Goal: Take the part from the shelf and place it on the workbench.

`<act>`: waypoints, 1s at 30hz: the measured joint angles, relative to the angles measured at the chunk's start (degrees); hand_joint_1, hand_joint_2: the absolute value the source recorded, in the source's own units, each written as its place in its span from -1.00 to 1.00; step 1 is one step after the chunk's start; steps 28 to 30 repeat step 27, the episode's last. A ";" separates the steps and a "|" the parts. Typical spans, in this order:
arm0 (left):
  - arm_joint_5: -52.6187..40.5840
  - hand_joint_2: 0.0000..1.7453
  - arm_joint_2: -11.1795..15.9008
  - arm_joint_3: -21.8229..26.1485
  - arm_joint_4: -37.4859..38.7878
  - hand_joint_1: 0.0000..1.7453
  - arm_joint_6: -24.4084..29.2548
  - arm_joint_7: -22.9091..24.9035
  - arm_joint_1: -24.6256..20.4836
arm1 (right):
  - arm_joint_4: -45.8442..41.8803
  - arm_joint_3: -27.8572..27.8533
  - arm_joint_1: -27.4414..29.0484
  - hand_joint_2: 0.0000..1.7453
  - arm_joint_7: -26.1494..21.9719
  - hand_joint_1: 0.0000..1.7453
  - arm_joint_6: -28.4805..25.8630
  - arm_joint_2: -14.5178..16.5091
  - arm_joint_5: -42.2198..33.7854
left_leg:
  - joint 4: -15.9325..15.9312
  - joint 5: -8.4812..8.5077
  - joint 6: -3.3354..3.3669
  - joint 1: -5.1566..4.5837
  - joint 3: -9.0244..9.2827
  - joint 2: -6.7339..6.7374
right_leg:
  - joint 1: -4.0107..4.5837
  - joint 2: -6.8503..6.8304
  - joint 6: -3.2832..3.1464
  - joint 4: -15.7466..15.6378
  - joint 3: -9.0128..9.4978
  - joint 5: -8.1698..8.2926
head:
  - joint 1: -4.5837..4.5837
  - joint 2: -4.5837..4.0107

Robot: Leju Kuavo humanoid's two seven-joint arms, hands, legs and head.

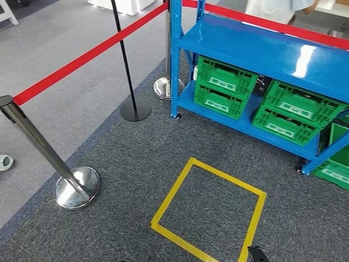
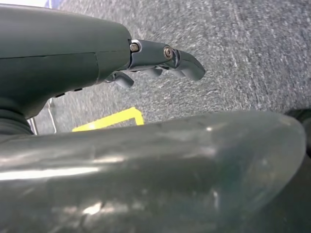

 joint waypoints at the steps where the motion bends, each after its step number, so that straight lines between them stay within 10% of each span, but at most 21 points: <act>1: 0.13 -1.00 0.02 -0.13 0.00 -1.00 -0.16 0.01 0.03 | 0.00 -0.01 0.11 -1.00 0.01 -1.00 -0.05 -0.01 -0.08 | 0.01 -0.08 0.00 -0.03 0.05 0.78 | 0.00 -0.16 0.01 1.34 -0.52 -0.07 | 0.01 0.00; 6: 0.97 -1.00 0.08 -0.24 0.00 -1.00 -1.15 0.49 -0.14 | -0.02 -0.16 0.08 -1.00 0.38 -1.00 -0.10 -0.10 -0.54 | 0.14 -0.94 -1.14 -0.25 1.06 3.84 | 0.38 -4.07 -0.68 -15.19 8.82 7.36 | 0.01 0.00; 9: 0.46 -1.00 0.20 -0.26 0.00 -1.00 -1.10 1.07 -0.41 | -0.02 -0.17 0.00 -1.00 0.56 -1.00 -0.01 -0.09 -0.48 | 0.09 -1.22 -2.01 -0.35 1.39 5.34 | 0.66 -3.32 -1.73 -16.83 9.40 7.54 | -0.29 0.00; 12: 0.44 -1.00 0.27 -0.28 0.00 -1.00 -0.86 1.19 -0.58 | -0.02 -0.21 0.06 -1.00 0.29 -1.00 0.15 -0.01 -0.24 | 4.26 -4.27 -2.86 -0.10 -0.35 2.39 | 0.31 -1.41 -2.63 -17.03 9.37 7.81 | -0.58 0.00; 16: 0.67 -1.00 0.62 -0.09 0.00 -1.00 -0.70 1.20 -0.32 | -0.02 -0.20 -0.26 -1.00 -0.26 -1.00 0.36 0.28 0.22 | 17.93 -9.30 -3.01 -0.02 -7.55 -0.45 | 0.24 1.68 -3.20 -17.03 9.05 8.05 | -0.86 0.00; 21: 0.30 -1.00 1.03 -0.12 0.00 -1.00 -0.37 1.96 -0.40 | -0.02 -0.20 -0.23 -1.00 0.13 -1.00 0.01 0.39 0.40 | 4.27 -0.83 -2.51 0.42 -1.99 -4.94 | 0.14 5.98 -2.29 -16.79 8.83 8.31 | -1.08 0.00; 24: 0.65 -1.00 1.05 -0.09 0.00 -1.00 -0.67 2.58 -0.55 | -0.02 -0.20 0.03 -1.00 0.21 -1.00 -0.25 0.39 0.43 | 1.11 -0.32 -1.61 0.54 -0.80 -5.57 | 0.08 7.98 -1.21 -17.04 8.11 8.54 | -1.13 0.00; 30: 0.76 -1.00 1.01 -0.05 0.00 -1.00 -0.67 2.68 -0.64 | -0.01 -0.20 0.53 -1.00 0.26 -1.00 -0.38 0.46 0.44 | 0.86 -0.02 -0.56 0.63 -0.70 -3.90 | 0.14 5.84 -0.61 -15.60 7.21 7.43 | -0.77 0.00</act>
